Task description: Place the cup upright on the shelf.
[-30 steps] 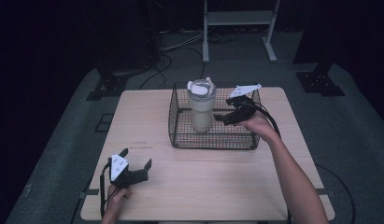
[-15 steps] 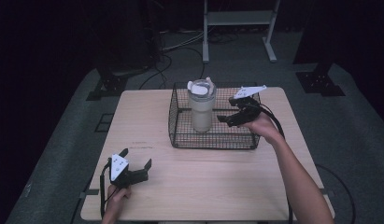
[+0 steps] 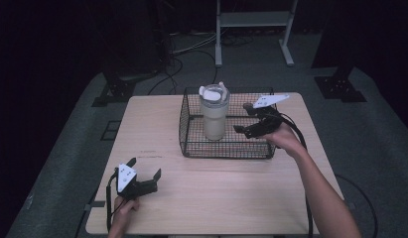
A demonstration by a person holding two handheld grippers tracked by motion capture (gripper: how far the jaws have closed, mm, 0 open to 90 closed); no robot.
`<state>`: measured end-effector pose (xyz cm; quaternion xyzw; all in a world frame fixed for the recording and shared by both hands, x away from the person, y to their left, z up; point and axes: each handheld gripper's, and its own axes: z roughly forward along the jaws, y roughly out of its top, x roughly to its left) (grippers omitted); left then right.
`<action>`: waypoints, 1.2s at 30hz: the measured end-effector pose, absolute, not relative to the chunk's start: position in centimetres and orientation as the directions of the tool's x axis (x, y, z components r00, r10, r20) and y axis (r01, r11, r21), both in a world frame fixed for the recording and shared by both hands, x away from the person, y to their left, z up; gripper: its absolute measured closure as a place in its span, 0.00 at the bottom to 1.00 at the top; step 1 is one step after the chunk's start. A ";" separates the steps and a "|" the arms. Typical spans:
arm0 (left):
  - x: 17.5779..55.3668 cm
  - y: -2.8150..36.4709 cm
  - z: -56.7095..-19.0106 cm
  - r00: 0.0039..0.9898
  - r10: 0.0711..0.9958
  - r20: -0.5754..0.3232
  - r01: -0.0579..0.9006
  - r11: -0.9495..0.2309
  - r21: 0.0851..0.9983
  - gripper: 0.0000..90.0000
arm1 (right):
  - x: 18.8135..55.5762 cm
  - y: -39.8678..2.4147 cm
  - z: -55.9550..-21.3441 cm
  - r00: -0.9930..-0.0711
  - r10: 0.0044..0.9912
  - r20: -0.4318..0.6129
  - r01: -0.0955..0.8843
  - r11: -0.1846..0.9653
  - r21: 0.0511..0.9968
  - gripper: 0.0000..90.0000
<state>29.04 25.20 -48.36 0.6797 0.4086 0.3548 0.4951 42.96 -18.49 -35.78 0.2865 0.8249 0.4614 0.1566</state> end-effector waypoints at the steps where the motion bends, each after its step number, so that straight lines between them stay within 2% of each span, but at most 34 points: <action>1: 29.0 25.2 -48.4 0.414 0.907 0.078 0.204 -0.176 0.963 0.00 | 42.9 -18.6 -35.8 -0.787 0.616 0.005 0.326 0.410 0.852 0.14; 18: 29.1 25.2 -48.4 0.414 0.907 0.080 0.204 -0.178 0.963 0.00 | 40.9 -20.0 -35.9 -0.798 0.602 0.008 0.312 0.403 0.860 0.14; 36: 29.1 25.1 -48.4 0.414 0.907 0.076 0.204 -0.174 0.963 0.00 | 38.4 -21.7 -37.5 -0.799 0.601 0.028 0.320 0.385 0.866 0.14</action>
